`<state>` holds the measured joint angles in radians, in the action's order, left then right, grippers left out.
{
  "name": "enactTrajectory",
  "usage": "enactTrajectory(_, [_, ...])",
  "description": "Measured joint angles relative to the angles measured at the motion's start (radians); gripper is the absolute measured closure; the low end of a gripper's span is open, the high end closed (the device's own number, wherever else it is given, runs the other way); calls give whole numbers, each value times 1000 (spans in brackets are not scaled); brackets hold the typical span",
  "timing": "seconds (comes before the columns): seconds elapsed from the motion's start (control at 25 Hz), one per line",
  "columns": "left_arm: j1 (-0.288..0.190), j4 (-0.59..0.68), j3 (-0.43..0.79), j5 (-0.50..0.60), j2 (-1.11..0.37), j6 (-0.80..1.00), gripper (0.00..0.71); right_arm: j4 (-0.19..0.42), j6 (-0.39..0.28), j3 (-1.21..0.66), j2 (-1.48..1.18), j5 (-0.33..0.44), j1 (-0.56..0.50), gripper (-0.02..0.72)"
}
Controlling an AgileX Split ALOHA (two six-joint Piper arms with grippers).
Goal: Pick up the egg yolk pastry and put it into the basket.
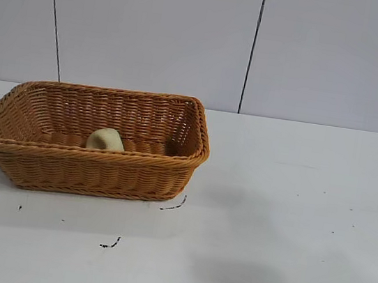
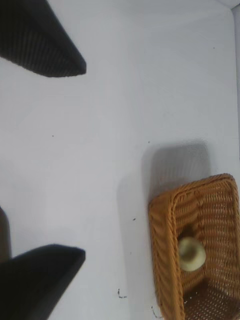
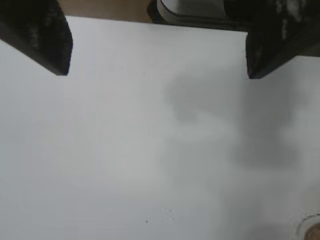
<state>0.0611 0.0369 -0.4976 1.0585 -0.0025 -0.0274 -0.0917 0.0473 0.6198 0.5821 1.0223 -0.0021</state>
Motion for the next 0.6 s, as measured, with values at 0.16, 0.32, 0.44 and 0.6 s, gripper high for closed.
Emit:
enactTrajectory(0.16, [0, 0, 0, 0, 0, 0, 17, -6, 0, -117, -225, 2, 0, 27])
enactTrajectory(0.32, [0, 0, 0, 0, 0, 0, 17, 4, -11, -129, -390, 3, 0, 27])
enactTrajectory(0.44, [0, 0, 0, 0, 0, 0, 17, 16, -22, -130, -487, 2, 0, 27])
enactTrajectory(0.6, [0, 0, 0, 0, 0, 0, 17, 42, -60, -130, -581, 2, 0, 27])
